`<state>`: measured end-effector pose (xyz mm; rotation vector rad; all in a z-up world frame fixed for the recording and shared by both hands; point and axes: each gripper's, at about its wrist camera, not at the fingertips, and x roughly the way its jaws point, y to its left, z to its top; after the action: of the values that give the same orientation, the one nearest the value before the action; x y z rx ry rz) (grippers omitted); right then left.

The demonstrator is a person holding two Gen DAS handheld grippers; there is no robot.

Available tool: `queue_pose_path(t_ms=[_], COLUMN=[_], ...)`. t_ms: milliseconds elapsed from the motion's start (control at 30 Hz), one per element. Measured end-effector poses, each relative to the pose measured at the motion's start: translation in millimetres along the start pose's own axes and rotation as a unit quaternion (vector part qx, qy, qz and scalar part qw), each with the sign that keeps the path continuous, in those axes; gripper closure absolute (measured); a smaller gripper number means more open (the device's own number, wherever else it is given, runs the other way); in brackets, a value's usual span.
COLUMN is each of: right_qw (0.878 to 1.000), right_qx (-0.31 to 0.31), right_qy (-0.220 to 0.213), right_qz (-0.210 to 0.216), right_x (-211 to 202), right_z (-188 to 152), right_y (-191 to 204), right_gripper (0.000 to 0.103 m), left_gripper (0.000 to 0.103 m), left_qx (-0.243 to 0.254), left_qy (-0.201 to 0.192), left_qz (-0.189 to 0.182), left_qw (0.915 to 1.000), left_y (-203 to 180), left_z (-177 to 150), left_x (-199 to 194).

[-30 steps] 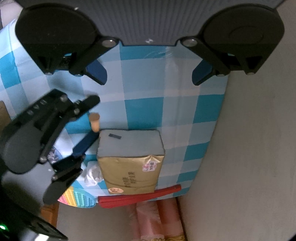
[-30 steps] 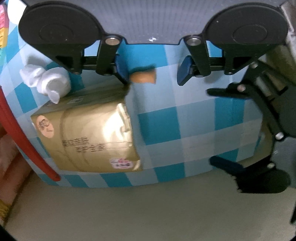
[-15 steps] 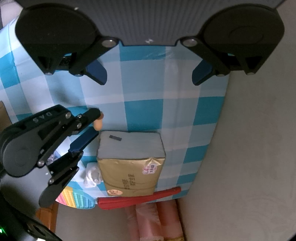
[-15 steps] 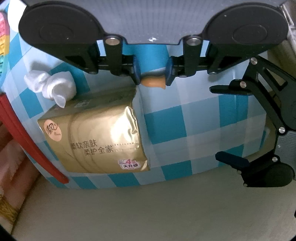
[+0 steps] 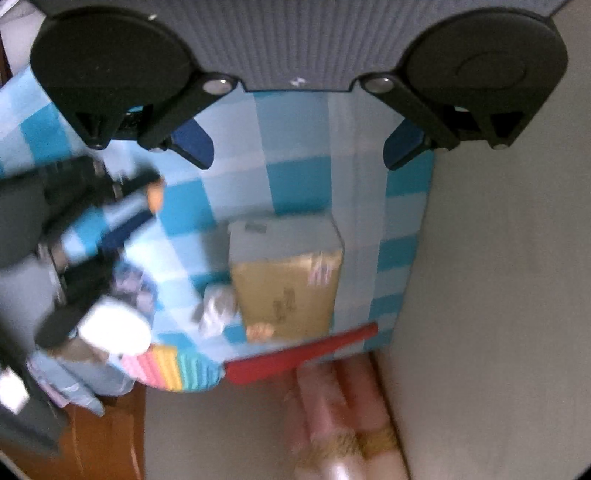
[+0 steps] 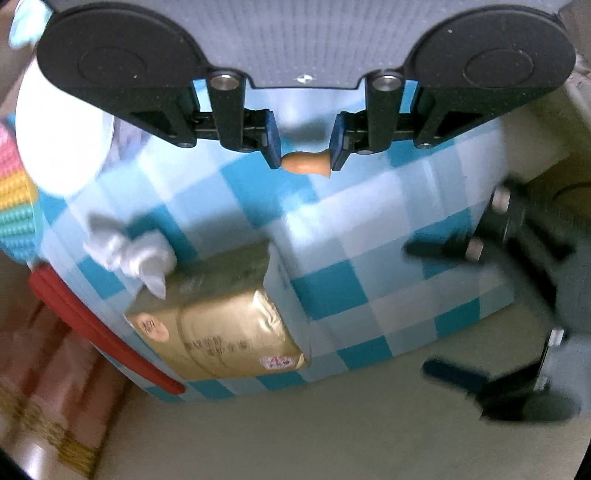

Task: Organize soft objects
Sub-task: 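Grasp the white sock with the left tool while the right tool holds the earplug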

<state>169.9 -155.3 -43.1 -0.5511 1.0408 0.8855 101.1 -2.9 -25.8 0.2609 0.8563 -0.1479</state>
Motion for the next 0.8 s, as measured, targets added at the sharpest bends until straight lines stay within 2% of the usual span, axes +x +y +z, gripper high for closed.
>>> queue_pose_path(t_ms=[167, 300, 433, 533, 567, 600, 733, 800], right_qw=[1.000, 0.999, 0.999, 0.998, 0.998, 0.998, 0.997, 0.997], right_qx=[0.014, 0.022, 0.024, 0.029, 0.032, 0.036, 0.045, 0.047], right_qy=[-0.016, -0.030, -0.041, -0.049, -0.052, -0.055, -0.061, -0.061], right_qz=[-0.005, -0.005, -0.006, -0.004, -0.004, -0.003, 0.000, -0.002], right_x=[-21, -32, -38, -40, -40, -41, -42, -41], right_z=[-21, -31, -36, -40, -41, -41, -43, -44], right_y=[15, 23, 27, 26, 25, 23, 17, 14], right_gripper=[0.071, 0.071, 0.071, 0.071, 0.071, 0.071, 0.071, 0.071], left_gripper=[0.005, 0.005, 0.008, 0.010, 0.014, 0.020, 0.024, 0.032], left_qx=[0.047, 0.092, 0.120, 0.143, 0.155, 0.167, 0.199, 0.212], left_qy=[-0.057, -0.078, -0.052, -0.017, -0.005, 0.006, 0.060, 0.079], left_qz=[-0.022, -0.069, -0.108, -0.138, -0.143, -0.141, -0.132, -0.128], left_qw=[0.9970, 0.9903, 0.9855, 0.9800, 0.9774, 0.9758, 0.9692, 0.9656], left_y=[-10, -22, -36, -50, -57, -63, -81, -84], left_z=[48, 96, 145, 172, 178, 184, 194, 194], left_x=[-21, -16, 13, 40, 50, 60, 97, 112])
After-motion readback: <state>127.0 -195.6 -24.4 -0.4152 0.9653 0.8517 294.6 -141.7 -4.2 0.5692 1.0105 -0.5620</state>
